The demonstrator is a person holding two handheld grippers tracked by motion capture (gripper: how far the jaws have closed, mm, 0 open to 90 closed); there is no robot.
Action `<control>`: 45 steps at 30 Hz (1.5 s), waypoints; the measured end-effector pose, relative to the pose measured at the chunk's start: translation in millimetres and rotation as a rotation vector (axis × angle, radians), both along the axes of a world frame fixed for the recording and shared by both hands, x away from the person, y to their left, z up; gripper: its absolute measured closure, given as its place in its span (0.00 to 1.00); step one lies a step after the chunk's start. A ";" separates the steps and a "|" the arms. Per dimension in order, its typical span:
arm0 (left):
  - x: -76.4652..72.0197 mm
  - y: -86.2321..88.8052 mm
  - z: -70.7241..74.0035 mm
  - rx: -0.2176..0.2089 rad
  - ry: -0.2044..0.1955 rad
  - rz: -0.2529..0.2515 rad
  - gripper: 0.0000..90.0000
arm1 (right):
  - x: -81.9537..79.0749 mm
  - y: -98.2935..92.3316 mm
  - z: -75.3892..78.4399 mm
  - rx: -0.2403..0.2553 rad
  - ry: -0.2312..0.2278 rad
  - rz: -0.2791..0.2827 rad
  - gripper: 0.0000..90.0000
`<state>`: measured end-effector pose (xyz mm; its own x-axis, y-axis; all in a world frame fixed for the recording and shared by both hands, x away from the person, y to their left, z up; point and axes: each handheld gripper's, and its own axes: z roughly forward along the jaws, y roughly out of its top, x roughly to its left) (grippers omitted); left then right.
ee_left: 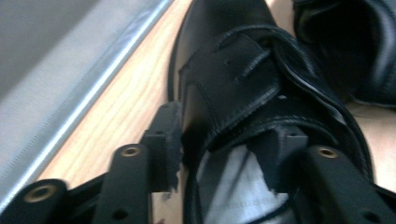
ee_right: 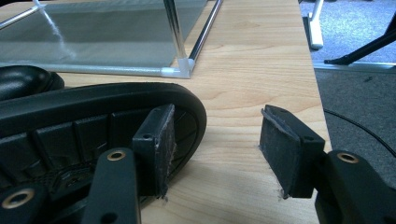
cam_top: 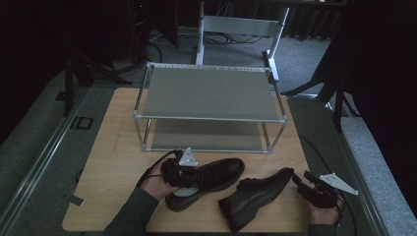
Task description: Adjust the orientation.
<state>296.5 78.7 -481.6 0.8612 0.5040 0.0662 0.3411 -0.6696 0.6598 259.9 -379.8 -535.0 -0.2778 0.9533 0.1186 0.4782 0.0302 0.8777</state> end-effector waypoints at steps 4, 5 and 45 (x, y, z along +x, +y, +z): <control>-5.4 1.9 2.3 -0.009 -0.022 0.031 0.81 | 0.1 -0.1 -0.1 0.001 0.000 0.001 0.49; -6.2 2.7 2.7 -0.010 -0.022 0.038 0.83 | 0.0 0.0 0.0 0.000 0.000 0.000 0.49; -77.9 116.6 21.4 -0.279 -0.015 0.349 0.58 | 0.6 0.2 -0.3 0.004 0.000 0.000 0.49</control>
